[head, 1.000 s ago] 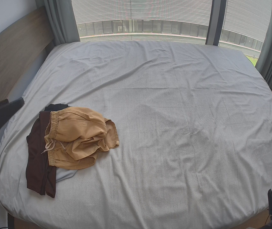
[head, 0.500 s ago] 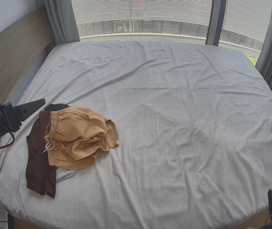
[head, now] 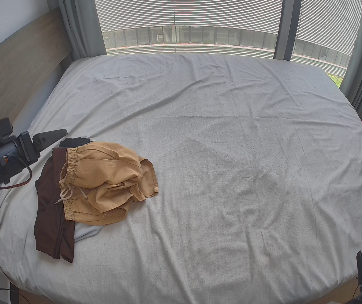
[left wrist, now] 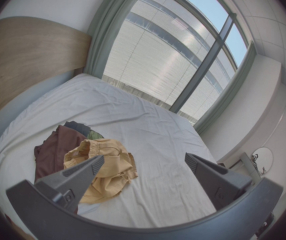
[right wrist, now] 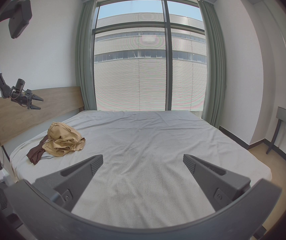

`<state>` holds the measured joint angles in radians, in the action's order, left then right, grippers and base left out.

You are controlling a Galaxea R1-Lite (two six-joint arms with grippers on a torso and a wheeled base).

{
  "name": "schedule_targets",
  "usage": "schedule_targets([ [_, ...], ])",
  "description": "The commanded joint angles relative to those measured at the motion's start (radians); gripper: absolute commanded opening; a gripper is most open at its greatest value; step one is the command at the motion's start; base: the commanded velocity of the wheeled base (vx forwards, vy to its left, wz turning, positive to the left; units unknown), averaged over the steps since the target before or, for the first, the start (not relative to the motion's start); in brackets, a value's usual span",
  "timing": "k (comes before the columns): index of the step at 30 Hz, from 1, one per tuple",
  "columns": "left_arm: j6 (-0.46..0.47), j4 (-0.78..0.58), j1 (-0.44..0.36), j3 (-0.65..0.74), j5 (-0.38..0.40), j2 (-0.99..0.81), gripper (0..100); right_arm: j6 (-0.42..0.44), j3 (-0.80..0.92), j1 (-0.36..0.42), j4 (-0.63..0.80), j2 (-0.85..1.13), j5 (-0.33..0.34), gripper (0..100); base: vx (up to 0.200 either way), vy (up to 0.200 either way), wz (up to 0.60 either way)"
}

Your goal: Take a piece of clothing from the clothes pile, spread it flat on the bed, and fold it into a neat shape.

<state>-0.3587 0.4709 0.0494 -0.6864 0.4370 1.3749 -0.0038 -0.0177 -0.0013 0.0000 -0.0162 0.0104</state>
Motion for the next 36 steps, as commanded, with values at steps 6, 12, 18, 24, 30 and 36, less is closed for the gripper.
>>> schedule_targets([
  [6, -0.002, 0.075, 0.024, 0.002, 0.003, 0.185, 100, -0.004, 0.018, -0.002, 0.0, 0.01, 0.0, 100, 0.0, 0.0, 0.0],
  [12, -0.003, 0.12, 0.032, -0.013, 0.003, 0.245, 100, -0.004, 0.018, 0.0, 0.0, 0.01, 0.0, 100, 0.0, 0.0, 0.0],
  [18, 0.003, 0.19, 0.04, -0.047, -0.009, 0.342, 100, -0.001, 0.018, 0.0, 0.0, 0.012, -0.001, 100, 0.0, 0.0, 0.0],
  [24, 0.017, 0.224, 0.04, -0.062, -0.011, 0.398, 100, -0.001, 0.018, 0.0, 0.0, 0.012, -0.001, 100, 0.0, 0.0, 0.0],
  [30, 0.038, 0.226, 0.079, -0.101, -0.011, 0.463, 100, -0.001, 0.018, 0.0, 0.0, 0.012, -0.001, 100, 0.0, 0.0, 0.0],
  [36, 0.04, 0.226, 0.098, -0.125, -0.004, 0.513, 100, -0.001, 0.018, 0.0, 0.0, 0.012, 0.0, 100, 0.0, 0.0, 0.0],
])
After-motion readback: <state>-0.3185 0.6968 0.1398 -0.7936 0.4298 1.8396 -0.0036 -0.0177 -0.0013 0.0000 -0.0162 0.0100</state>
